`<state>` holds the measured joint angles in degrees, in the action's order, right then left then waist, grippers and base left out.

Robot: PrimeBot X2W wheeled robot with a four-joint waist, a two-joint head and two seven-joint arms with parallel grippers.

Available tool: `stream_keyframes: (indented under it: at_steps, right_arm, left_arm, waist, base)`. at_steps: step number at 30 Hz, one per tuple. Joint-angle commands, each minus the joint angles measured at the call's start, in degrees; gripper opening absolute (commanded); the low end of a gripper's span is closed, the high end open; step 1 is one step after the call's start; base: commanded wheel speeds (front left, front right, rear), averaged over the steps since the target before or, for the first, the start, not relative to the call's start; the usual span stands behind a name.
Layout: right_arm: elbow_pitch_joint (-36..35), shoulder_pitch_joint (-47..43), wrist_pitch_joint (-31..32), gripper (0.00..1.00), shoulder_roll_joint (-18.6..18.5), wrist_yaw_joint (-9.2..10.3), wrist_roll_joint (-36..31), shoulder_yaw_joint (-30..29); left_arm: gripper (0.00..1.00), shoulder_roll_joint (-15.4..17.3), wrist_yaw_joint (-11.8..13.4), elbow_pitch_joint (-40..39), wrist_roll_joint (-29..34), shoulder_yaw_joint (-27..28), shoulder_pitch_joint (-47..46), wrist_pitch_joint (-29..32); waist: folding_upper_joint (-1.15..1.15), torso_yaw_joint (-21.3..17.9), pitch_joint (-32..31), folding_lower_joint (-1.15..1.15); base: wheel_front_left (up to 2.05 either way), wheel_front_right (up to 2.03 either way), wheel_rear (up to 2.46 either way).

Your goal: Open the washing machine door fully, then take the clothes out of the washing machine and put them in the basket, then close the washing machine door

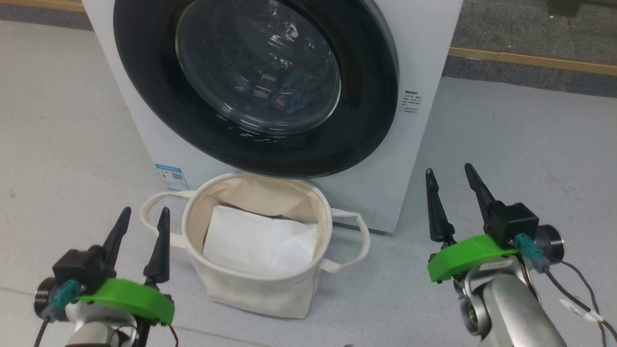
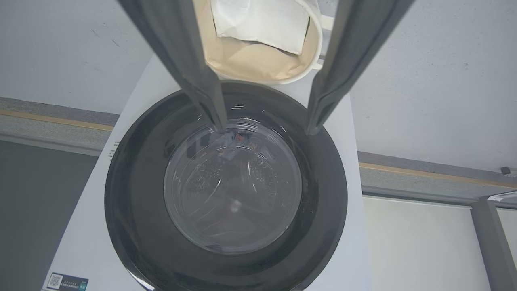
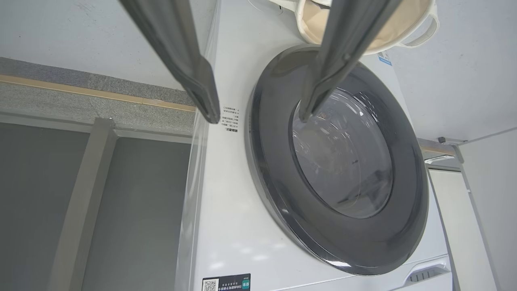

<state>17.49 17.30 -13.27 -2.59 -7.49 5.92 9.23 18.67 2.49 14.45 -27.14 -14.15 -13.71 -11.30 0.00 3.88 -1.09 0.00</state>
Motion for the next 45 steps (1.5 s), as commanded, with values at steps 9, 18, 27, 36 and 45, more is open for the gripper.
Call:
stream_keyframes:
  at_steps: [9,18,27,36,45]
  right_arm:
    - [-1.84,3.98,-1.73,1.0,-0.29,0.0,-2.86,1.62]
    - [-1.42,3.84,-1.73,1.0,-0.29,0.0,-0.7,0.84]
    - [-0.84,3.21,-1.73,1.0,-0.29,0.0,1.15,-0.34]
    - [-0.54,2.99,-1.73,1.0,-0.29,0.0,2.47,0.59]
    - [-0.93,2.59,-1.73,1.0,-0.29,0.0,5.44,0.36]
  left_arm:
    - [1.0,3.32,-0.21,-2.38,3.24,0.64,-4.51,-1.44]
    - [1.0,2.9,-1.26,-2.12,0.48,1.18,-4.56,-1.08]
    - [1.0,3.11,-1.4,-1.77,0.28,0.7,-4.94,-1.08]
    - [1.0,3.07,-1.4,-1.4,0.06,0.45,-4.76,-1.51]
    - [1.0,3.38,-0.98,-0.99,0.38,-0.15,-4.68,-1.54]
  waist:
    - [0.0,0.15,0.06,0.0]
    - [0.0,0.14,0.13,0.0]
    - [0.0,0.08,0.31,0.0]
    - [0.0,-0.04,-0.01,0.0]
    - [0.0,0.09,0.02,0.0]
  base:
    - [0.0,0.0,0.0]
    - [0.0,0.0,0.0]
    - [0.0,0.0,0.0]
    - [0.0,0.0,0.0]
    - [0.0,0.0,0.0]
